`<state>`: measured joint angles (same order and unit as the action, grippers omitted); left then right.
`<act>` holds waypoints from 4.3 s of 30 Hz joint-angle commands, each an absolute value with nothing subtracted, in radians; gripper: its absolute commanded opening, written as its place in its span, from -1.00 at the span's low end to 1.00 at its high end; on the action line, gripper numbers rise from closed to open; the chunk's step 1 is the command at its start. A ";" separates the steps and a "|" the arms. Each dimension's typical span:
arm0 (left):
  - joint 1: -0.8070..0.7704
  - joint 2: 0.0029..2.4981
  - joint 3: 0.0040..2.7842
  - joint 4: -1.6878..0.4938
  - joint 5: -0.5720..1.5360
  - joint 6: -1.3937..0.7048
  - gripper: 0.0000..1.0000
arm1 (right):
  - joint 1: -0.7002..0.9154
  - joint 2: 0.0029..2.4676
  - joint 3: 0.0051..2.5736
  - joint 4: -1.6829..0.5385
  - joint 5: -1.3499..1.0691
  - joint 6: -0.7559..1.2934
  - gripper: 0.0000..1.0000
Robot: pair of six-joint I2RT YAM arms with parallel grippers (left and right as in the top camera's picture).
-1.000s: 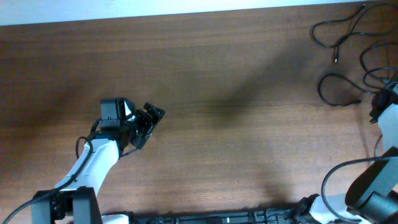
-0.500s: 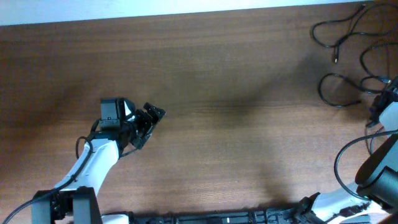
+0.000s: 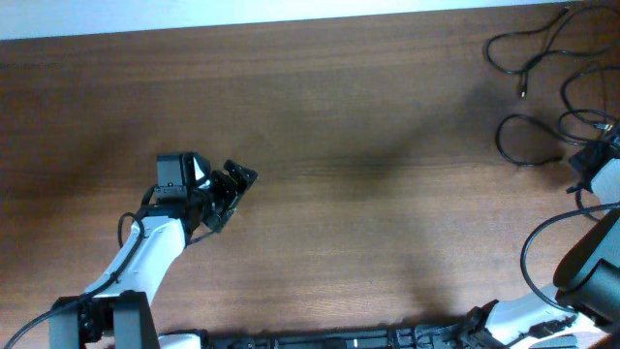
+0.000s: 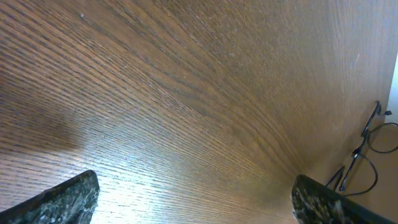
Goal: Untangle cables
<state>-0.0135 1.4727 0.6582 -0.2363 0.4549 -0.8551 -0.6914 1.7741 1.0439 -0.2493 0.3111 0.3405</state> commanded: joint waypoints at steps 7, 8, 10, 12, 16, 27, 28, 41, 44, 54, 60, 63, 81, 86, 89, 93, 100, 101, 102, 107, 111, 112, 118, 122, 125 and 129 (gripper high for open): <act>-0.010 1.464 0.656 -0.238 0.444 -0.835 0.98 | -0.770 1.655 1.055 -0.422 0.300 0.463 0.63; -0.010 1.464 0.656 -0.238 0.444 -0.835 0.98 | -0.804 1.648 1.055 -0.470 0.299 0.499 0.46; -0.010 1.464 0.656 -0.238 0.439 -0.835 0.98 | -0.883 1.650 1.055 -0.546 0.299 0.537 0.34; -0.010 1.464 0.656 -0.242 0.418 -0.835 0.98 | -0.959 1.658 1.050 -0.572 0.299 0.536 0.34; -0.010 1.464 0.656 -0.241 0.398 -0.835 0.98 | -1.088 1.687 1.028 -0.569 0.280 0.536 0.15; -0.010 1.464 0.656 -0.249 0.399 -0.836 0.98 | -1.097 1.720 1.020 -0.526 0.226 0.512 0.30; -0.010 1.464 0.656 -0.248 0.399 -0.836 0.98 | -1.080 1.720 1.020 -0.514 0.201 0.473 0.38; -0.010 1.464 0.656 -0.248 0.395 -0.835 0.98 | -0.876 1.781 0.984 -0.581 0.217 0.389 0.19; -0.010 1.464 0.656 -0.248 0.395 -0.835 0.98 | -0.876 1.783 0.921 -0.540 0.212 0.389 0.23; -0.010 1.464 0.656 -0.249 0.395 -0.835 0.98 | -0.876 1.783 0.795 -0.342 -0.056 0.389 -0.90; -0.010 1.464 0.656 -0.249 0.395 -0.835 0.98 | -0.876 1.783 0.795 -0.192 -0.244 0.389 -0.90; -0.010 1.464 0.656 -0.249 0.395 -0.836 0.98 | -0.875 1.783 0.795 -0.123 -0.284 0.389 -0.90; -0.010 1.464 0.656 -0.247 0.395 -0.835 0.98 | -0.869 1.616 0.857 -0.002 -0.595 0.325 0.97; -0.010 1.464 0.656 -0.242 0.395 -0.835 0.98 | -0.770 1.398 0.857 -0.052 -0.591 0.317 0.97; -0.010 1.464 0.656 -0.245 0.395 -0.836 0.98 | -0.648 1.251 0.857 -0.114 -0.591 0.282 0.97; -0.010 1.464 0.656 -0.245 0.395 -0.836 0.98 | -0.429 1.049 0.857 -0.166 -0.559 0.232 0.97; -0.010 1.464 0.656 -0.246 0.395 -0.836 0.98 | -0.165 0.765 0.857 -0.332 -0.411 0.232 0.97; -0.010 1.464 0.656 -0.245 0.395 -0.836 0.98 | -0.150 0.713 0.857 -0.387 -0.395 0.232 0.97; -0.010 1.464 0.656 -0.245 0.395 -0.835 0.98 | -0.141 0.646 0.857 -0.448 -0.409 0.233 0.97; -0.010 1.464 0.656 -0.246 0.395 -0.836 0.98 | -0.141 0.428 0.857 -0.569 -0.471 0.233 0.97; -0.010 1.464 0.656 -0.245 0.395 -0.836 0.98 | -0.141 0.299 0.857 -0.657 -0.471 0.233 0.97; -0.010 1.464 0.656 -0.245 0.395 -0.836 0.98 | -0.141 0.278 0.857 -0.665 -0.467 0.232 0.97; -0.010 1.464 0.656 -0.245 0.395 -0.836 0.98 | -0.141 0.262 0.856 -0.667 -0.335 0.232 0.97; -0.010 1.464 0.656 -0.245 0.395 -0.836 0.98 | -0.141 0.262 0.856 -0.666 -0.180 0.232 0.97; -0.010 1.464 0.656 -0.245 0.395 -0.836 0.98 | -0.134 0.262 0.856 -0.666 -0.113 0.232 0.97; -0.010 1.464 0.656 -0.246 0.395 -0.836 0.98 | -0.093 0.255 0.845 -0.663 -0.050 0.233 0.97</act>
